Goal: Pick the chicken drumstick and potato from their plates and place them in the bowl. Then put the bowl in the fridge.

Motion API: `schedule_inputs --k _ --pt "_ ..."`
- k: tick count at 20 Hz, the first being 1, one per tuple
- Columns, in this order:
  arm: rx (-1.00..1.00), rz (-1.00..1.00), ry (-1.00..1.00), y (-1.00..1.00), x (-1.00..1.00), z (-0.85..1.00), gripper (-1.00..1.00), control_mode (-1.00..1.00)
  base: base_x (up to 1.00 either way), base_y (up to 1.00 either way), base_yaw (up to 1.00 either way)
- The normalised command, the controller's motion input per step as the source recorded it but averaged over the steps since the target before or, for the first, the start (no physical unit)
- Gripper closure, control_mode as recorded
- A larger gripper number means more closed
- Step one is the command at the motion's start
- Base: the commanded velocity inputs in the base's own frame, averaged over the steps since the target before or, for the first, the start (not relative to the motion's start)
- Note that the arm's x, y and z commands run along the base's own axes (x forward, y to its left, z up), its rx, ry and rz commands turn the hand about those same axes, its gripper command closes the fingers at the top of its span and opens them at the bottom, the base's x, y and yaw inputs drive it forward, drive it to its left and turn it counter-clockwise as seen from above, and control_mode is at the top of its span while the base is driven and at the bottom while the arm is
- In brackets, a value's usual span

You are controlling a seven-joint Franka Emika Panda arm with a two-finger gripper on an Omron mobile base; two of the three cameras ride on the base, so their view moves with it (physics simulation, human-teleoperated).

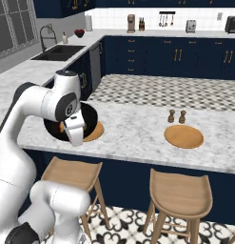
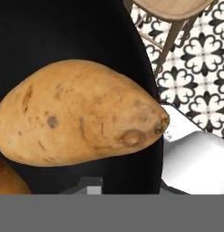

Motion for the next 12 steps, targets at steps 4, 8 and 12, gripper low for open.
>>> schedule_inputs --k 4,8,12 --pt "0.00 -0.06 -0.01 -0.01 -0.74 0.29 1.00 1.00 -0.25 -0.08 -0.02" --pt "0.00 0.00 0.00 0.00 0.00 0.00 1.00 1.00 -0.62 -0.87 -0.05" --pt "0.00 0.00 0.00 0.00 0.00 0.00 1.00 1.00 -0.53 -1.00 -0.18"
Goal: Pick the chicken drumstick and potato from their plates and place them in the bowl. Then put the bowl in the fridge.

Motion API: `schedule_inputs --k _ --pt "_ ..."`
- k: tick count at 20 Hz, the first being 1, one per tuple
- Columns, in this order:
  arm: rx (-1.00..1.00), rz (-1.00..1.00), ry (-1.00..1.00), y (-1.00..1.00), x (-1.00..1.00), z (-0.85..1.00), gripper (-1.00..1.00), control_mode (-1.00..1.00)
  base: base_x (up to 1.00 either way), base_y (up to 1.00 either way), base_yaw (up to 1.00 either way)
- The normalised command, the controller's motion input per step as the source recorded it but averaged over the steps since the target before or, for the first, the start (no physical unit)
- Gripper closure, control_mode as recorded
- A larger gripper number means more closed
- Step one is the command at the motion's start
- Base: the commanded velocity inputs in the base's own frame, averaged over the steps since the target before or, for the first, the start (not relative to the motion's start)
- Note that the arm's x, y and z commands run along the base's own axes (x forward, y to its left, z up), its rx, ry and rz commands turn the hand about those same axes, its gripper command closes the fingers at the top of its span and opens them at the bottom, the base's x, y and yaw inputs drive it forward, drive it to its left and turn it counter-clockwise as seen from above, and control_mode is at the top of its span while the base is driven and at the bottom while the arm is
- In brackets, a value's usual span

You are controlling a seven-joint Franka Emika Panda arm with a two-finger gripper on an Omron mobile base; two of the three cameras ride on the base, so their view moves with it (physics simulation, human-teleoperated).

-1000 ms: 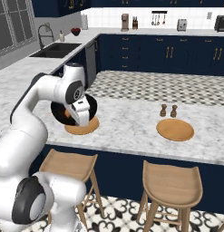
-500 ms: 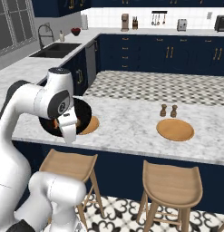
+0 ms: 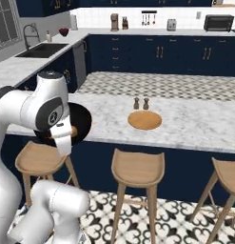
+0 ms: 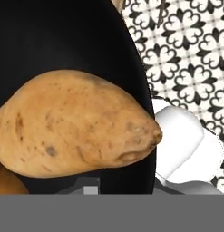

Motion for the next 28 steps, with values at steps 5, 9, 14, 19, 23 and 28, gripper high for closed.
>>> schedule_inputs --k 5,9,14,19,23,28 --pt "0.00 0.00 0.00 0.00 0.00 0.00 1.00 1.00 -0.50 -1.00 -0.39" --pt "0.00 0.00 0.00 0.00 0.00 0.00 1.00 1.00 -0.15 -1.00 -0.44" --pt "0.00 0.00 0.00 0.00 0.00 0.00 1.00 1.00 0.00 -1.00 -0.34" --pt "0.00 0.00 0.00 0.00 0.00 0.00 1.00 1.00 0.01 -1.00 -0.33" --pt "0.00 0.00 0.00 0.00 0.00 0.00 1.00 1.00 0.06 -1.00 -0.34" --pt "0.00 0.00 0.00 0.00 0.00 0.00 1.00 1.00 0.07 -1.00 -0.33"
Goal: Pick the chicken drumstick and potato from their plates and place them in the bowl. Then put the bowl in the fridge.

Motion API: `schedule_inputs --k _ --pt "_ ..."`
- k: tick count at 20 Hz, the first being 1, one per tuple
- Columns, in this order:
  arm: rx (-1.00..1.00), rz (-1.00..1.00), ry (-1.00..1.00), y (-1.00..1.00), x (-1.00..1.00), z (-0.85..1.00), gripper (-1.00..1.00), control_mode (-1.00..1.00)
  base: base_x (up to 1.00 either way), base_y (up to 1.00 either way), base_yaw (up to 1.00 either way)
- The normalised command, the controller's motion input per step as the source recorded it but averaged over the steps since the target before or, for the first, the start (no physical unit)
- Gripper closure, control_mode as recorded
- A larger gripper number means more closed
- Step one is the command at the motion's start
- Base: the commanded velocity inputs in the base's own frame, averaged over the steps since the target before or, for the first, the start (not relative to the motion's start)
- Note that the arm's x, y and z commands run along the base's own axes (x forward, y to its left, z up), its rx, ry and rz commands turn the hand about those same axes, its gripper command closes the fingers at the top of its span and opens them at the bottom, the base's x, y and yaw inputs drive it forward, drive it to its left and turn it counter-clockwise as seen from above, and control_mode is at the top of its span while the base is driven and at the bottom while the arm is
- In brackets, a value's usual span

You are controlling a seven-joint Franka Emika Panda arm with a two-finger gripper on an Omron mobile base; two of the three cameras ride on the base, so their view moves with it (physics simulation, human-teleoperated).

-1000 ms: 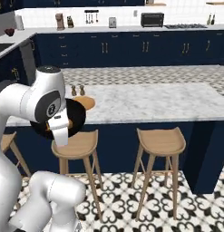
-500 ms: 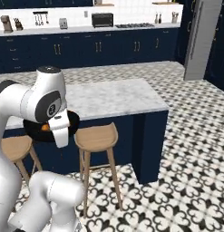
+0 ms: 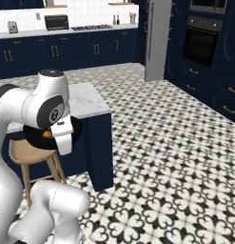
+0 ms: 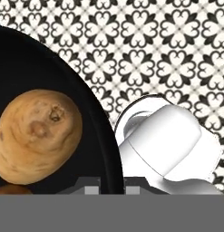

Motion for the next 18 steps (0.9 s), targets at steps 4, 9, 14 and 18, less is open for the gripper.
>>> schedule_inputs --k 4,9,14,18 --pt "0.00 0.00 0.00 0.00 0.00 0.00 1.00 1.00 0.30 -1.00 -0.28" --pt "0.00 0.00 0.00 0.00 0.00 0.00 1.00 1.00 0.81 -1.00 -0.12" --pt "0.00 0.00 0.00 0.00 0.00 0.00 1.00 1.00 1.00 -0.90 0.10" --pt "0.00 0.00 0.00 0.00 0.00 0.00 1.00 1.00 1.00 -0.79 0.16"
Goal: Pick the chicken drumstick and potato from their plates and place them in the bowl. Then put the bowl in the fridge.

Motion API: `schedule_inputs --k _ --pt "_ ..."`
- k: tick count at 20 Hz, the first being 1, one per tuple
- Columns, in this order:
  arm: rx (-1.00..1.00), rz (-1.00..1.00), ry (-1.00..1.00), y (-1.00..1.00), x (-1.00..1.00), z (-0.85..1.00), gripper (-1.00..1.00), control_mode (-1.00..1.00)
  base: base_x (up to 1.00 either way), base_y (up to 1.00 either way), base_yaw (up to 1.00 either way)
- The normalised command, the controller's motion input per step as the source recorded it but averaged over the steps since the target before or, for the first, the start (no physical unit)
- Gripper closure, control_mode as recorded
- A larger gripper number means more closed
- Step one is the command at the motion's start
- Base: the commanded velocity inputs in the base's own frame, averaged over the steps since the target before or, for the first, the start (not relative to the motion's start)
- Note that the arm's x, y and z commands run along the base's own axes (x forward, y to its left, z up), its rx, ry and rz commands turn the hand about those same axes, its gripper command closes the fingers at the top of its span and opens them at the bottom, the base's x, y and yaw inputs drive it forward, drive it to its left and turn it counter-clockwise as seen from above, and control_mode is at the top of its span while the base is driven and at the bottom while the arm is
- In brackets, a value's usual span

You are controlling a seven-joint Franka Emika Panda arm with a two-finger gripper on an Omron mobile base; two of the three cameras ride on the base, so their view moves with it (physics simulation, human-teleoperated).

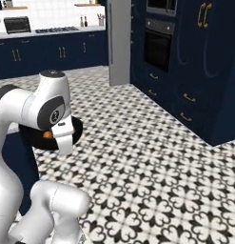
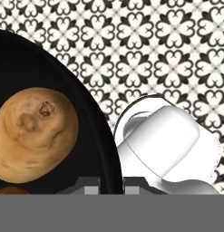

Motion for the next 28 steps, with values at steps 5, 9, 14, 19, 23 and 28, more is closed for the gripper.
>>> schedule_inputs --k 5,9,14,19,23,28 --pt "0.00 0.00 0.00 0.00 0.00 0.00 1.00 1.00 1.00 -0.54 0.33" --pt "0.00 0.00 0.00 0.00 0.00 0.00 1.00 1.00 1.00 -0.19 0.36" --pt "0.00 0.00 0.00 0.00 0.00 0.00 1.00 1.00 1.00 -0.34 0.30" --pt "0.00 0.00 0.00 0.00 0.00 0.00 1.00 1.00 1.00 -0.41 0.27" --pt "0.00 0.00 0.00 0.00 0.00 0.00 1.00 1.00 1.00 -0.32 0.24" --pt "0.00 0.00 0.00 0.00 0.00 0.00 1.00 1.00 1.00 -0.24 0.16"
